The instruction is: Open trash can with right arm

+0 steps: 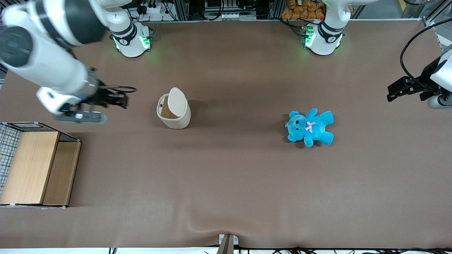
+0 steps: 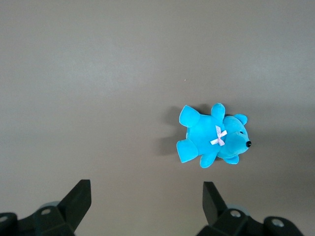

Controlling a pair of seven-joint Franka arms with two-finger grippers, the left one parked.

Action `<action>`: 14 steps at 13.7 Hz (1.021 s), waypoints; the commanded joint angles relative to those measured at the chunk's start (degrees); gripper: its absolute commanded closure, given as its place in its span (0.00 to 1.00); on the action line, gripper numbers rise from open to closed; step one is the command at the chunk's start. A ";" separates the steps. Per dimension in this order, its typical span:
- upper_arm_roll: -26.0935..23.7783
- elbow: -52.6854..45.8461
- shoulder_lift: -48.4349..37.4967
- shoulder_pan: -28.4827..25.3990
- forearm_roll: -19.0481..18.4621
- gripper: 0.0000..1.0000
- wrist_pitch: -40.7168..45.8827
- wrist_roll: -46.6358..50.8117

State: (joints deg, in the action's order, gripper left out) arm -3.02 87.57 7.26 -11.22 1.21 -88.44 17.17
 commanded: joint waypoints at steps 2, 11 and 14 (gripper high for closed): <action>7.04 0.76 -5.40 -0.20 0.28 0.00 0.81 -7.65; 12.07 -8.29 -6.73 5.86 1.68 0.00 11.88 -14.36; 10.59 -9.69 -6.82 9.02 3.97 0.00 16.96 -14.01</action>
State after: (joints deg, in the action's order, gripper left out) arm 9.66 79.71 0.13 -4.87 3.85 -74.58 2.88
